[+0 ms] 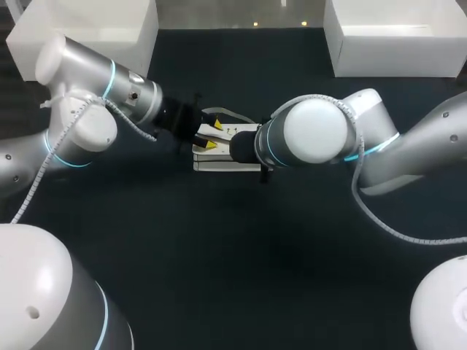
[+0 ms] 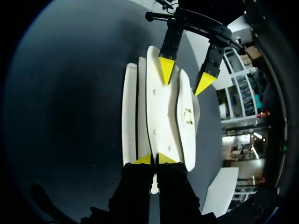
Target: Pick up the bag, open it, inspect its contents, close it, and place it on the opposite side
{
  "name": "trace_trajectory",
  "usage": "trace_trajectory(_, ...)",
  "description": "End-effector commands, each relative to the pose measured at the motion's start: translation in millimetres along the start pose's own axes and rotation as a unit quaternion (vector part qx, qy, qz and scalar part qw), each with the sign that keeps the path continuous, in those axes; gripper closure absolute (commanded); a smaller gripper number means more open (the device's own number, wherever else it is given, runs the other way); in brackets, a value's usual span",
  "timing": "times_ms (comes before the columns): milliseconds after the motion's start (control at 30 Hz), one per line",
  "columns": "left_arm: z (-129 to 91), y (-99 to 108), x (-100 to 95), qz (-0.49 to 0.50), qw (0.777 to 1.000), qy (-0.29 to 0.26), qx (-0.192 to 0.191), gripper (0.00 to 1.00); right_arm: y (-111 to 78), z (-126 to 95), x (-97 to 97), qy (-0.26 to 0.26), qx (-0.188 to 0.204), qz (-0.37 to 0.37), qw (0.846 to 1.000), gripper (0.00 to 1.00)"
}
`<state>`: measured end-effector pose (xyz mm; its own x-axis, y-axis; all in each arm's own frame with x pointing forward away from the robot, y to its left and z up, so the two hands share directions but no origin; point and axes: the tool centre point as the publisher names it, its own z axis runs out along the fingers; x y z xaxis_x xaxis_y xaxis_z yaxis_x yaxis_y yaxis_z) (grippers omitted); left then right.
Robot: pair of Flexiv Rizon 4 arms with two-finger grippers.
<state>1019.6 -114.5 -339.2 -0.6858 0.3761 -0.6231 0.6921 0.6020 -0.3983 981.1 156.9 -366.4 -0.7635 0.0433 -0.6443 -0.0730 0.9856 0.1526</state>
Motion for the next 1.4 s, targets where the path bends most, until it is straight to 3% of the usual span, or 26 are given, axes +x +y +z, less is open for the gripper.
trace_trajectory(33,4.8,2.2,1.6,0.001,1.0,-0.003,-0.002,0.56,0.1,1.1,1.5,-0.002,-0.002,0.001,1.0,1.0)
trace_trajectory(600,7.4,-3.2,3.4,0.021,1.0,-0.009,-0.011,0.63,0.1,1.1,1.5,-0.002,-0.002,0.001,1.0,1.0)
trace_trajectory(967,15.1,11.2,-5.2,0.007,0.999,-0.027,-0.03,0.67,0.1,1.1,1.5,-0.002,-0.002,0.001,1.0,1.0)
trace_trajectory(1400,16.8,11.7,-17.4,0.005,0.999,-0.033,-0.03,0.84,0.1,1.1,1.5,-0.002,-0.002,0.001,1.0,1.0)
